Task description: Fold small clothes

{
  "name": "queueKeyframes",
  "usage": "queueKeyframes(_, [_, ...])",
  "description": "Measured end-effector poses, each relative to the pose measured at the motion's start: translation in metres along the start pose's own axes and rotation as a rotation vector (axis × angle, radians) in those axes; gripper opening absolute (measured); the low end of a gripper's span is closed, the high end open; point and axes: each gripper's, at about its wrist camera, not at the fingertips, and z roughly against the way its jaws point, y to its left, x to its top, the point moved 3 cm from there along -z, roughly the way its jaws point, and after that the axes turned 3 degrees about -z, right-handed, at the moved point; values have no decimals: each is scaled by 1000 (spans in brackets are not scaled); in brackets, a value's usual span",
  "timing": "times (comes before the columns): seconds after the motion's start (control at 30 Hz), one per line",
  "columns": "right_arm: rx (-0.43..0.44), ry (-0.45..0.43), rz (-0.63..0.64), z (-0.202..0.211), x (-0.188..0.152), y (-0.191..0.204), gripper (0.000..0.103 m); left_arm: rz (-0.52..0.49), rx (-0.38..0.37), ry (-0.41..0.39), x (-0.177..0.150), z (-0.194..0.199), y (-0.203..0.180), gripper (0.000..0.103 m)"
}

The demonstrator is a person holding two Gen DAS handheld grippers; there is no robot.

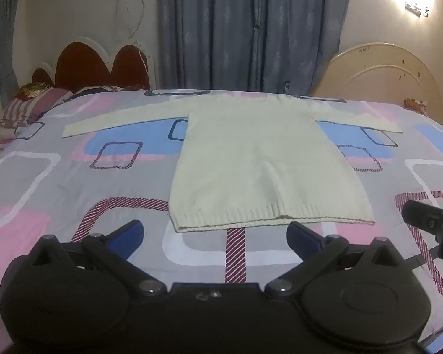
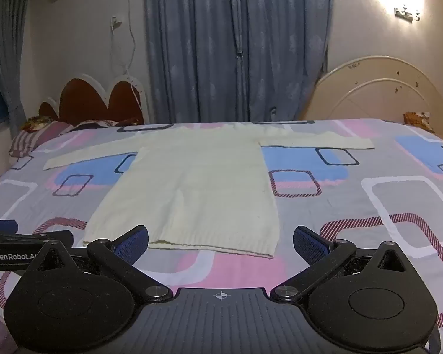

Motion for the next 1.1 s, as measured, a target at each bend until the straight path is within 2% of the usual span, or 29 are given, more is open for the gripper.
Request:
queueKeyframes(0.13, [3,14,-7,0,0,2,103,7,-7,-11,-2,5,0,103])
queueKeyframes(0.17, [4,13,-7,0,0,2,103,1,-1,26,1,0,0,103])
queueKeyframes(0.2, [4,11,-7,0,0,1,103,1,-1,28,1,0,1,103])
queueKeyframes(1.1, [7,2,1,1,-2,-2,103,4,18,32,-3,-4,-5,103])
